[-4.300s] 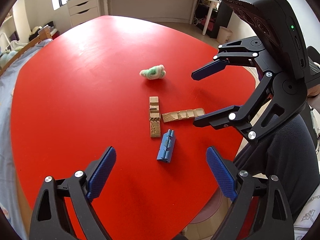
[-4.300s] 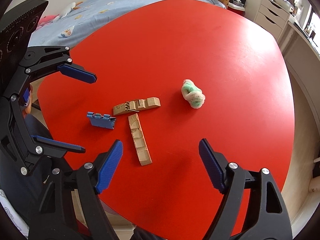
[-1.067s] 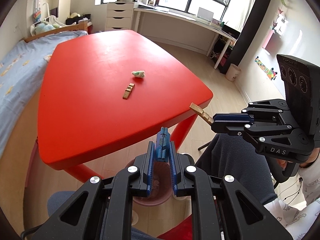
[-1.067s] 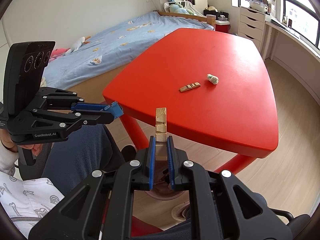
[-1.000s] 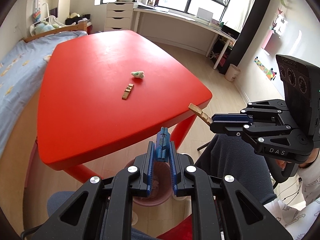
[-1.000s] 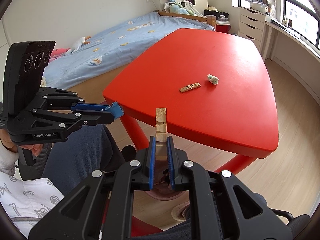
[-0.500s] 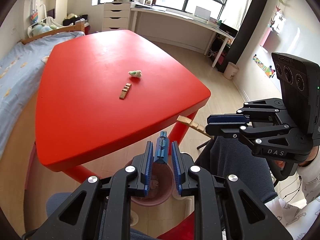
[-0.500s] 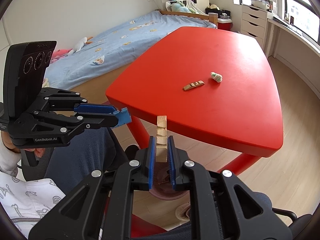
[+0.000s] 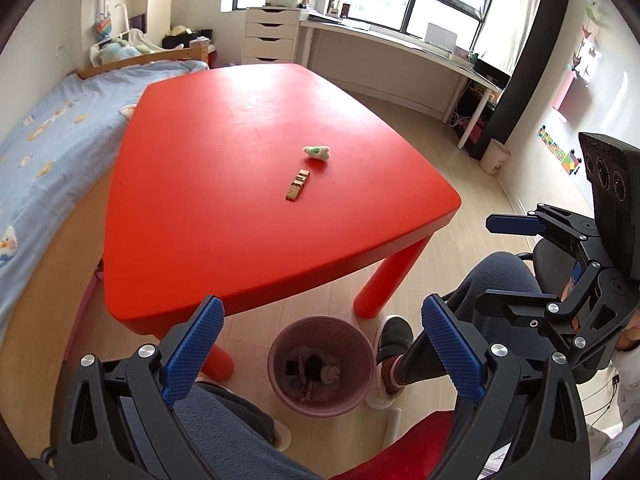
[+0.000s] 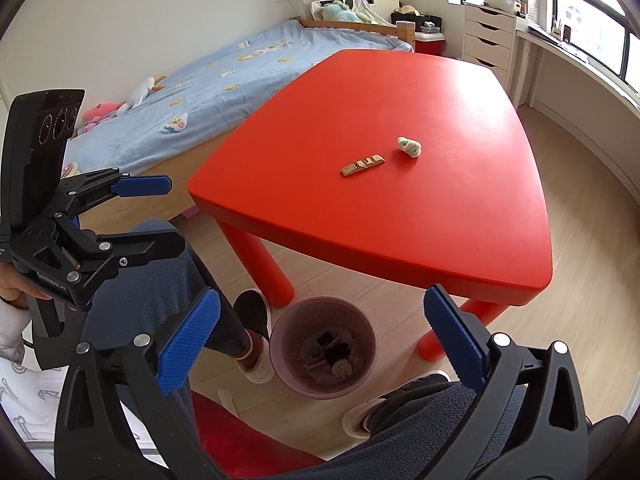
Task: Collect trash
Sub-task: 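Open both tools over the pink bin to drop the clothespins, then move both open tools to the green-white sock and last wooden clothespin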
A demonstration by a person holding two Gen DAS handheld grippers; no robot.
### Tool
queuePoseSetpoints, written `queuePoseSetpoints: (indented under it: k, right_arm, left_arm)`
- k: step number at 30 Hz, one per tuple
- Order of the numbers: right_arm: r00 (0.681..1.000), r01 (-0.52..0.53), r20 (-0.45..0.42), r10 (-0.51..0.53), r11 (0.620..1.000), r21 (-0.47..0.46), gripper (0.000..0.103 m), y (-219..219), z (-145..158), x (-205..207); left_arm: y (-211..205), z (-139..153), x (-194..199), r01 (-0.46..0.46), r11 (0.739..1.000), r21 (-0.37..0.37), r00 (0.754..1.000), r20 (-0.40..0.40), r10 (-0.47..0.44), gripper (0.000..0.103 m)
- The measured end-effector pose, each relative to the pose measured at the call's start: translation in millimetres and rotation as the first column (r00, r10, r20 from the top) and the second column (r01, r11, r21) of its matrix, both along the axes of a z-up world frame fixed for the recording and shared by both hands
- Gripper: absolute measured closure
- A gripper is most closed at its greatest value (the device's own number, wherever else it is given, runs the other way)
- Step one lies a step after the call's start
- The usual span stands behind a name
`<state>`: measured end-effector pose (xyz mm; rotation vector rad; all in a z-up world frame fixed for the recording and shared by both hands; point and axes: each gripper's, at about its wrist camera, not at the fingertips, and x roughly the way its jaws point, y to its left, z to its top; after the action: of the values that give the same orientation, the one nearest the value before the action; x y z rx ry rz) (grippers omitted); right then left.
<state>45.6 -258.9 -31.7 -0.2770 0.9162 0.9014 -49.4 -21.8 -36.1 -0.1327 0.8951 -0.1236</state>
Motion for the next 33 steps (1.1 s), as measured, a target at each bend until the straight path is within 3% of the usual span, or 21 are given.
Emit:
queuePoseSetpoints:
  k: [20,33]
  right_arm:
    - [1.000,0.013,-0.026,-0.013,1.000,0.014,0.003,-0.6,0.3,10.9]
    - [0.999,0.034,0.011,-0.034,0.999,0.025,0.003,7.2,13.8,41.2]
  left_arm:
    - [0.0,-3.2,6.6,0.007,1.000,-0.029,1.000,-0.017,-0.007,0.008]
    - [10.7,6.0,28.3,0.016,0.999,-0.044,1.000,0.007,-0.015,0.008]
